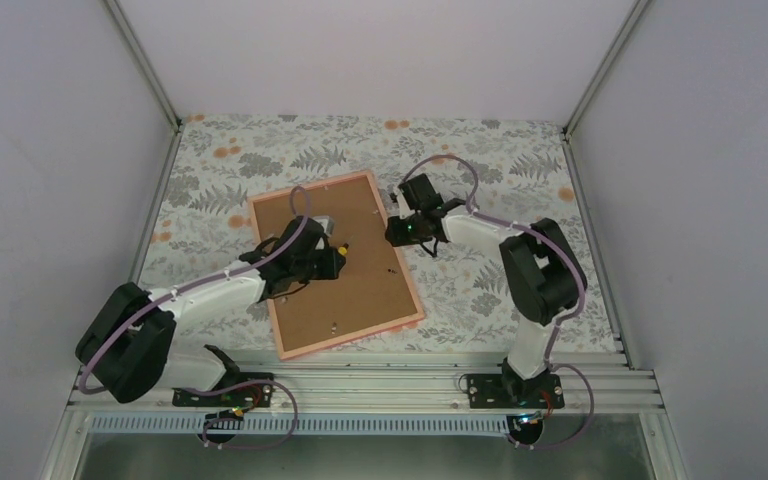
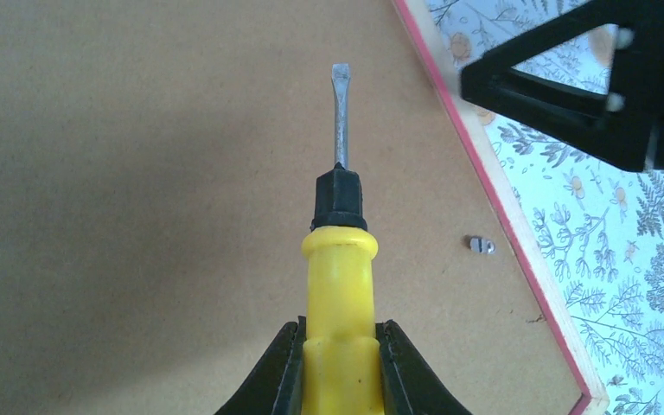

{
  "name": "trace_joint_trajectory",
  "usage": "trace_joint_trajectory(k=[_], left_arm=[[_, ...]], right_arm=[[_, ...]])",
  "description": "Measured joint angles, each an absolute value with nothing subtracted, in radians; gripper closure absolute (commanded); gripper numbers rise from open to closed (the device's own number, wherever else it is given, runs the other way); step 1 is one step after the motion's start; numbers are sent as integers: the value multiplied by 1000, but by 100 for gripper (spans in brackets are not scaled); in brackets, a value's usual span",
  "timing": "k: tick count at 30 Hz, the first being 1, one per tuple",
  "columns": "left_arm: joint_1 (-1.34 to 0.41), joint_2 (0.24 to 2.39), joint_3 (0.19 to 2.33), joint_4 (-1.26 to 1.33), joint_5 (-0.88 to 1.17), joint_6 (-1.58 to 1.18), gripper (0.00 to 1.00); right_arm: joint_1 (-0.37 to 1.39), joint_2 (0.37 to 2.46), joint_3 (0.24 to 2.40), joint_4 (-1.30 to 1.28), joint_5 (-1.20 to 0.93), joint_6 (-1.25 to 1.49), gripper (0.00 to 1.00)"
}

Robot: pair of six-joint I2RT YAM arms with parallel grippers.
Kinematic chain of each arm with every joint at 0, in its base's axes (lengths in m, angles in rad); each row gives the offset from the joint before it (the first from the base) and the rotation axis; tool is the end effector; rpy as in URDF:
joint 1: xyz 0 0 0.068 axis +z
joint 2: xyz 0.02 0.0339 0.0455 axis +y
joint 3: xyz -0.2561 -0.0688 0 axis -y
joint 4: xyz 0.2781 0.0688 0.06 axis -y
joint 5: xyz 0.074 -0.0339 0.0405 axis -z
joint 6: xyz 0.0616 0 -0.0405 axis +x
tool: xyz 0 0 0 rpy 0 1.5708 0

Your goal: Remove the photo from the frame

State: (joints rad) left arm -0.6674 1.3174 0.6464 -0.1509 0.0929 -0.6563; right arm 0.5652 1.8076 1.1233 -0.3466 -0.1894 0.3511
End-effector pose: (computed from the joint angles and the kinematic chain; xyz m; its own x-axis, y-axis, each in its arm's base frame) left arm 0.2345 -0.1921 0.1364 -0.8621 -0.0942 -0.4979 0.1765 0.8652 -0.4693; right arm 0.3338 0.2254 0.1178 -0.8892 -0.1640 -0.4271 -0.3215 0.8881 0.3284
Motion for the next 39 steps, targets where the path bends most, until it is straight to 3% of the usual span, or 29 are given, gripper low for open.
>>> trace_joint_trajectory(k=[13, 39], left_arm=[[-620, 1436, 721, -115, 152, -587, 98], [-602, 1668, 871, -62, 221, -531, 98]], right_arm=[[521, 1973, 1265, -328, -210, 332, 74], [515, 2006, 1266, -292, -275, 326, 92]])
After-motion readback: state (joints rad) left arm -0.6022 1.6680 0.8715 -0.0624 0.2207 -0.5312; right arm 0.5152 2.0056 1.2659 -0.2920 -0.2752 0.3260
